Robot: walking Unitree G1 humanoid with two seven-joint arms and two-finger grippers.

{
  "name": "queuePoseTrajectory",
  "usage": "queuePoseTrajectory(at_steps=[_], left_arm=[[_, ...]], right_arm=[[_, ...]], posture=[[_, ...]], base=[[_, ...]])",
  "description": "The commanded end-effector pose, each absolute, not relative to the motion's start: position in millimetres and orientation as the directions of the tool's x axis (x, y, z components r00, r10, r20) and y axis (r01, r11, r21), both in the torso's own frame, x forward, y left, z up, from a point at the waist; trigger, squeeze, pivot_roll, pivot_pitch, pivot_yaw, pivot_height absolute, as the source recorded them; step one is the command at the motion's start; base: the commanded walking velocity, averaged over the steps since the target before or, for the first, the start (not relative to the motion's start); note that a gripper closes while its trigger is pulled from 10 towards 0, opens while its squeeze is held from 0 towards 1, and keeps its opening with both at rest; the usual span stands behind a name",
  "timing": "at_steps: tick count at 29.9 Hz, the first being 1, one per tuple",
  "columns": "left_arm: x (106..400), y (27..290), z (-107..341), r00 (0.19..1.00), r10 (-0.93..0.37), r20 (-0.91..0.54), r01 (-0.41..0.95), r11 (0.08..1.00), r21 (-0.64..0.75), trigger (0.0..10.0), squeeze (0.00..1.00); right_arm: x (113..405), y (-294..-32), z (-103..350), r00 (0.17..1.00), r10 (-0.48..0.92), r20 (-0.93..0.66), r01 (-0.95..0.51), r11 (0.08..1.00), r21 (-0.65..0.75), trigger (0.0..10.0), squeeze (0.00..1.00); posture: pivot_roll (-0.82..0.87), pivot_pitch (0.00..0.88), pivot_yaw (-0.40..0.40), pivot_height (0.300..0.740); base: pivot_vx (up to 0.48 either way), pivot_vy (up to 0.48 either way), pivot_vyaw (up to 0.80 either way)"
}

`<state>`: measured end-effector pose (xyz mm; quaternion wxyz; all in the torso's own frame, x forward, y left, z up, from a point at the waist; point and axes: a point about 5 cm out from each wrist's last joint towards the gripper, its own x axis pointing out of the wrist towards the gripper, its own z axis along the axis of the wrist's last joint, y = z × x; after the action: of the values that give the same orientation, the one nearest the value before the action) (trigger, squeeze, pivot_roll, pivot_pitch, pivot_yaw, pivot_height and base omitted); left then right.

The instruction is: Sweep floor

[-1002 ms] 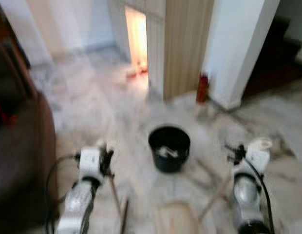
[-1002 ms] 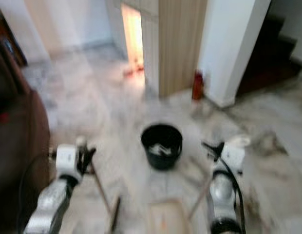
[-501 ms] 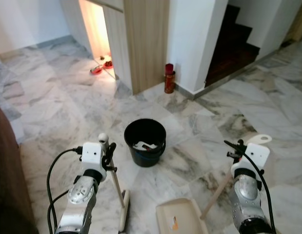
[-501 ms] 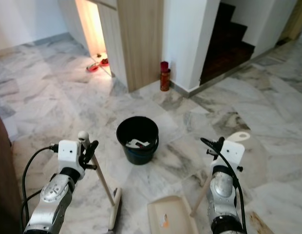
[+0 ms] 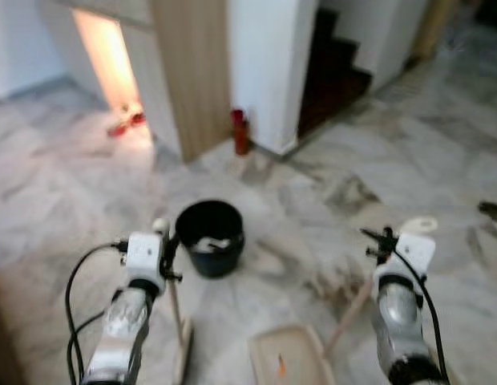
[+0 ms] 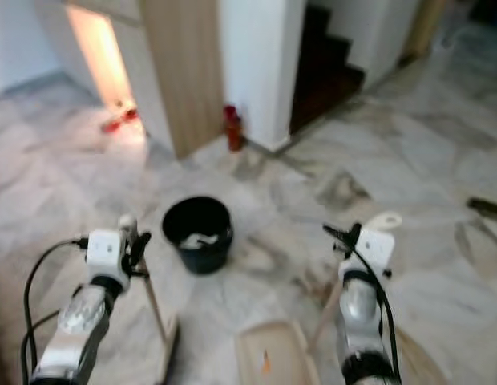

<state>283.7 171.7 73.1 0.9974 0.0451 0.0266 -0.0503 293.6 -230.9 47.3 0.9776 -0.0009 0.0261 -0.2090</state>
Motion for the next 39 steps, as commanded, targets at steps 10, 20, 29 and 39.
queuePoseTrajectory(at_steps=[10, 20, 29, 39], left_arm=[[288.7, 167.8, 83.3, 0.993, -0.116, -0.003, 0.116, 0.990, 0.084, 10.0, 0.00], [289.3, 167.0, 84.1, 0.992, -0.124, 0.007, 0.123, 0.989, 0.083, 10.0, 0.00], [290.7, 164.7, 86.2, 0.991, -0.135, 0.023, 0.133, 0.989, 0.070, 10.0, 0.00], [291.5, 165.0, 83.6, 0.991, -0.131, 0.005, 0.131, 0.989, 0.075, 10.0, 0.00]], right_arm=[[296.0, -232.2, 50.8, 0.913, -0.407, -0.038, 0.406, 0.913, -0.025, 10.0, 0.00], [296.0, -233.0, 51.0, 0.912, -0.408, -0.037, 0.408, 0.913, -0.028, 10.0, 0.00], [295.5, -234.7, 51.2, 0.911, -0.411, -0.035, 0.410, 0.911, -0.030, 10.0, 0.00], [294.6, -230.5, 52.2, 0.921, -0.390, -0.009, 0.389, 0.921, -0.031, 10.0, 0.00]], posture=[[0.00, 0.000, 0.005, 0.740], [0.00, 0.000, 0.003, 0.740], [-0.01, 0.000, 0.006, 0.740], [-0.01, 0.000, 0.010, 0.740]], base=[[0.000, -0.031, -0.79], [0.000, 0.000, -0.79], [0.000, 0.000, -0.78], [0.093, 0.000, -0.38]])
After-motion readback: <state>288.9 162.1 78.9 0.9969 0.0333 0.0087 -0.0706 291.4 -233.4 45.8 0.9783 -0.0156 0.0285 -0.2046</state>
